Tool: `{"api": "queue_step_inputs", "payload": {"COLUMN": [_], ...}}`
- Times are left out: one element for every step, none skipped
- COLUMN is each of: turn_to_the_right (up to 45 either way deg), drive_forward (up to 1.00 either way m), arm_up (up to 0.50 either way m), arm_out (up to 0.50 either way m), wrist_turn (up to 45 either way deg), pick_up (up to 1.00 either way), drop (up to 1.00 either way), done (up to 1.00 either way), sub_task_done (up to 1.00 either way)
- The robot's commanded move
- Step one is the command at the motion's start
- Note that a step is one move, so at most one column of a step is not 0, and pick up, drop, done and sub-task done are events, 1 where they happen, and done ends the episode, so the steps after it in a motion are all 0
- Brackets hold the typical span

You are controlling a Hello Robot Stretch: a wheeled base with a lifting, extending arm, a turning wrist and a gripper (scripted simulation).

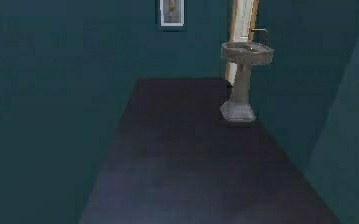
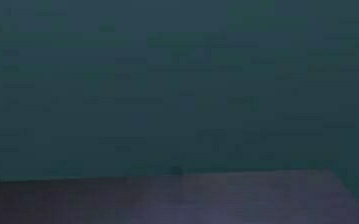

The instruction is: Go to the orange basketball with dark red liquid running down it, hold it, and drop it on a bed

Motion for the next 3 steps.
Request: {"api": "queue_step_inputs", "payload": {"turn_to_the_right": [0.0,0.0,0.0], "drive_forward": [1.0,1.0,0.85], "arm_up": [0.0,0.0,0.0], "arm_out": [0.0,0.0,0.0], "wrist_turn": [0.0,0.0,0.0], "pick_up": [0.0,0.0,0.0], "drop": [0.0,0.0,0.0], "done": [0.0,0.0,0.0], "sub_task_done": [0.0,0.0,0.0]}}
